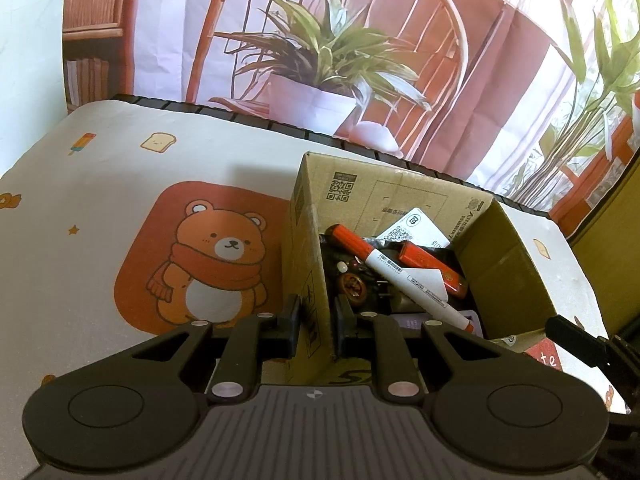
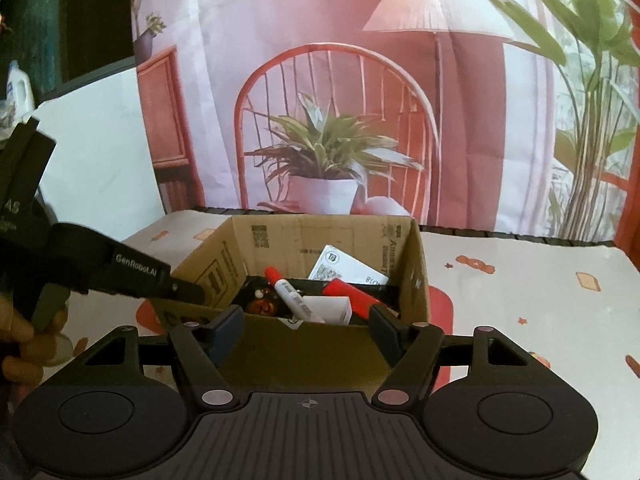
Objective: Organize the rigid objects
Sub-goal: 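Move the right gripper back down to the dark red tube beside the box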
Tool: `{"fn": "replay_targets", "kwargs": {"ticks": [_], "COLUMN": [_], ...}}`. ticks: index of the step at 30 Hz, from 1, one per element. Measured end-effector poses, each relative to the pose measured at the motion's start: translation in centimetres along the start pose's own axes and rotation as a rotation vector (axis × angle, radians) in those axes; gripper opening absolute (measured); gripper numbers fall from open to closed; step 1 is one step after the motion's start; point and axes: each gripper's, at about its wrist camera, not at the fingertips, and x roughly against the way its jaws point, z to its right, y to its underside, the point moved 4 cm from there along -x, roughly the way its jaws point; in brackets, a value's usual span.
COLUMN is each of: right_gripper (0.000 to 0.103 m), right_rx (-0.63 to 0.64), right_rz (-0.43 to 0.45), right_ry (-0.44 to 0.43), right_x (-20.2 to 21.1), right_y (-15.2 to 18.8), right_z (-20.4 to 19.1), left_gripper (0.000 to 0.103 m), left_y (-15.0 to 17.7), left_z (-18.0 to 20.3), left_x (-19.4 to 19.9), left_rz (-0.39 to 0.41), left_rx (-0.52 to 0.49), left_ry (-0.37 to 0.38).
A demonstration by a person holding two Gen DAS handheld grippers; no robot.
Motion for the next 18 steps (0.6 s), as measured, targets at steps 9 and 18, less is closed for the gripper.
{"fn": "replay_targets", "kwargs": {"ticks": [9, 18], "right_gripper": [0.058, 0.055], "right_rx": [0.024, 0.044], "right_rz": [-0.001, -0.087], "right_ry": [0.006, -0.056], "right_x": [0.4, 0.2], "right_y": [0.5, 2.1], "right_z": [-0.5, -1.8], "left_gripper": [0.019, 0.019], "left_y": [0.0, 0.0], "left_z": [0.0, 0.0], "left_x": [0.0, 0.0], "left_rz": [0.0, 0.002], "left_rx": [-0.001, 0.0], "left_ry": [0.001, 0.001]}}
